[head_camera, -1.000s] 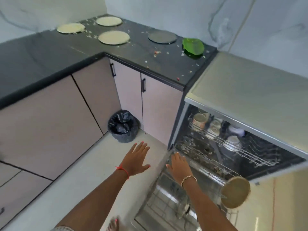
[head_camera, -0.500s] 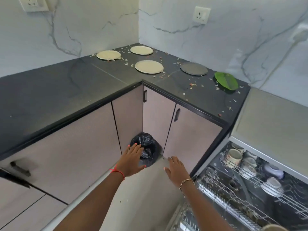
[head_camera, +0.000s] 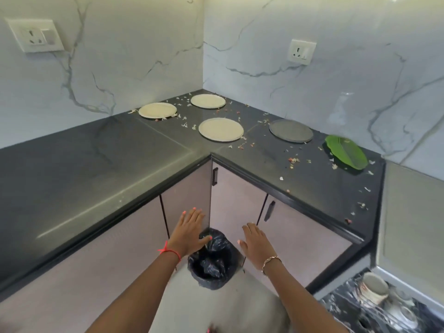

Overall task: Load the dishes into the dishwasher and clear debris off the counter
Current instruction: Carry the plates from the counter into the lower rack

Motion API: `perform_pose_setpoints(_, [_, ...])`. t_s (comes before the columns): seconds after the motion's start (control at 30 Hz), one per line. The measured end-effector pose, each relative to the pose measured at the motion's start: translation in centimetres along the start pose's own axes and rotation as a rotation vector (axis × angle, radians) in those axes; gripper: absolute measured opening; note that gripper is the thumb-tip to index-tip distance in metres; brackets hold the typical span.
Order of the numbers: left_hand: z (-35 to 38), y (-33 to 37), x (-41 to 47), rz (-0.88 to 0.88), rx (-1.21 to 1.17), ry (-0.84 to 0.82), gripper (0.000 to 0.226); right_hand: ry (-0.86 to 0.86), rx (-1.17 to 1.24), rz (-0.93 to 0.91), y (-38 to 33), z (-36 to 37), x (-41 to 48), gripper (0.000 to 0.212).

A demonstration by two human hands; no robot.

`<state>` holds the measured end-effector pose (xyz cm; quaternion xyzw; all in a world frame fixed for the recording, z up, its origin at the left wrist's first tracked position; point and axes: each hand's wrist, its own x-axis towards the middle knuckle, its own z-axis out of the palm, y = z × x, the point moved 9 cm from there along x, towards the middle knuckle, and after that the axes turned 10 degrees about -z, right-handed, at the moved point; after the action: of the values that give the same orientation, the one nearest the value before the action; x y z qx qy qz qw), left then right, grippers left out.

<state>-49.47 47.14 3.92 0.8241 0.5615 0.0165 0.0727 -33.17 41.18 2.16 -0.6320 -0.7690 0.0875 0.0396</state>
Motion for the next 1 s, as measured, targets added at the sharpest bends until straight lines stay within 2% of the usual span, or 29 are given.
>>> perform_pose_setpoints(0.13, [-2.6, -0.9, 7.1, -0.034, -0.014, 0.009, 0.079, 0.014, -0.023, -0.04, 3.1, -3.2, 6.1, 0.046])
perform_pose_setpoints(0.33, [-5.8, -2.9, 15.3, -0.062, -0.089, 0.077, 0.069, 0.128, -0.071, -0.048, 7.0, -8.3, 14.7, 0.044])
perform_pose_setpoints(0.47, [-6.3, -4.9, 20.6, -0.075, -0.08, 0.073, 0.074, 0.176, -0.054, 0.029, 9.3, -10.7, 20.2, 0.041])
perform_pose_setpoints(0.57, [-6.4, -6.2, 24.6, -0.068, -0.106, 0.061, 0.1, 0.178, -0.035, 0.066, 10.8, -11.5, 24.5, 0.042])
perform_pose_setpoints(0.63, [-6.2, -7.4, 27.6, -0.079, -0.129, 0.047, 0.106, 0.179, -0.008, 0.102, 11.9, -12.0, 27.6, 0.043])
perform_pose_setpoints(1.0, [-5.1, -14.2, 40.7, -0.149, -0.166, -0.072, 0.109, 0.136, 0.177, 0.447, 18.5, -13.9, 41.4, 0.045])
